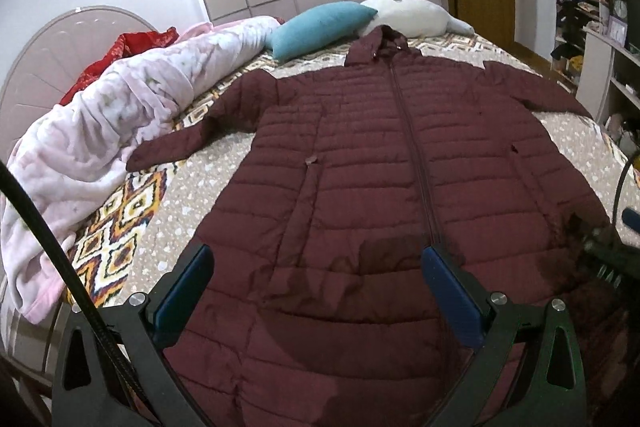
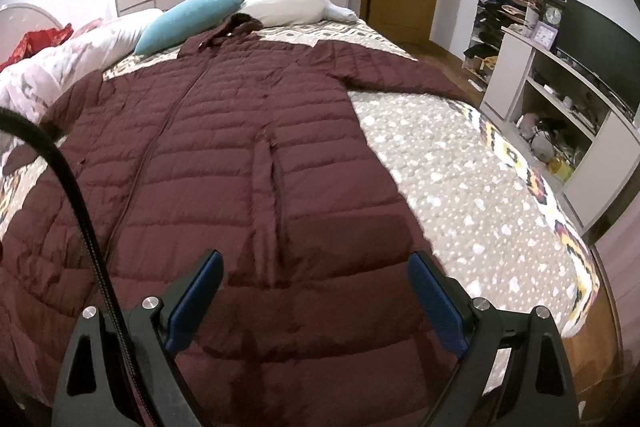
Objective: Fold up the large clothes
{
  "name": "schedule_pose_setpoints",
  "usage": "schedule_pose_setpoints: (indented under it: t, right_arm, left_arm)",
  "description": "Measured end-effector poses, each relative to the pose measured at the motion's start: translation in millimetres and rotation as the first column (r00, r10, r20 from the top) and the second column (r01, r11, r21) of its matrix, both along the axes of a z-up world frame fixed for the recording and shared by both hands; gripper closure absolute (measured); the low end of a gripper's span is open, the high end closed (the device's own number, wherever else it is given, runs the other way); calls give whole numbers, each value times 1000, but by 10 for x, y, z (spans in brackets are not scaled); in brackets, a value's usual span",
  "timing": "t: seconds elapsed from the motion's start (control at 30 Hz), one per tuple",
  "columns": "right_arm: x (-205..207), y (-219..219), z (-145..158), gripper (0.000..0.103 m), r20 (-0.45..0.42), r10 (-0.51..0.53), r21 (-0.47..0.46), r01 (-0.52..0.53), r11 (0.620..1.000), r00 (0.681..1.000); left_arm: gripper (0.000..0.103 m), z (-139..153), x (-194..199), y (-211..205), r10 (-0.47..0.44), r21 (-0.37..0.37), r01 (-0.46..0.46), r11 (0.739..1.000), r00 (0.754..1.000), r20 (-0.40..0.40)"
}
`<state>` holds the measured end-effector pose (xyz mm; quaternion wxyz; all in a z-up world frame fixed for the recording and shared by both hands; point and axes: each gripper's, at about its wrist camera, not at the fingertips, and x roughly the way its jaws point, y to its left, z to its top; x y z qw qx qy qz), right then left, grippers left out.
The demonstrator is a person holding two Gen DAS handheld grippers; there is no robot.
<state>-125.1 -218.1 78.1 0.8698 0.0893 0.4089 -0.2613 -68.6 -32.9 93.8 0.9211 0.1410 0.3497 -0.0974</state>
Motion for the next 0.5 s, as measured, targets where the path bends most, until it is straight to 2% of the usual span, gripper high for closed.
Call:
schedule_pose_setpoints:
  t: [0.27, 0.4, 0.5]
  right_arm:
    - [131, -476, 294, 8, 40, -19, 51, 17, 999, 999]
    - [240, -905, 616, 8, 80, -44, 122, 34, 992, 996]
    - [388, -1491, 1017, 8, 123, -86, 214, 58, 975, 989]
  left_arm:
    - [0, -77, 50, -80, -12, 24, 13, 1000, 999, -36]
    - [0, -35, 86, -71, -20, 31, 21, 999, 999, -42]
    - [0, 38, 129, -21, -22, 18, 22, 1000, 999, -37]
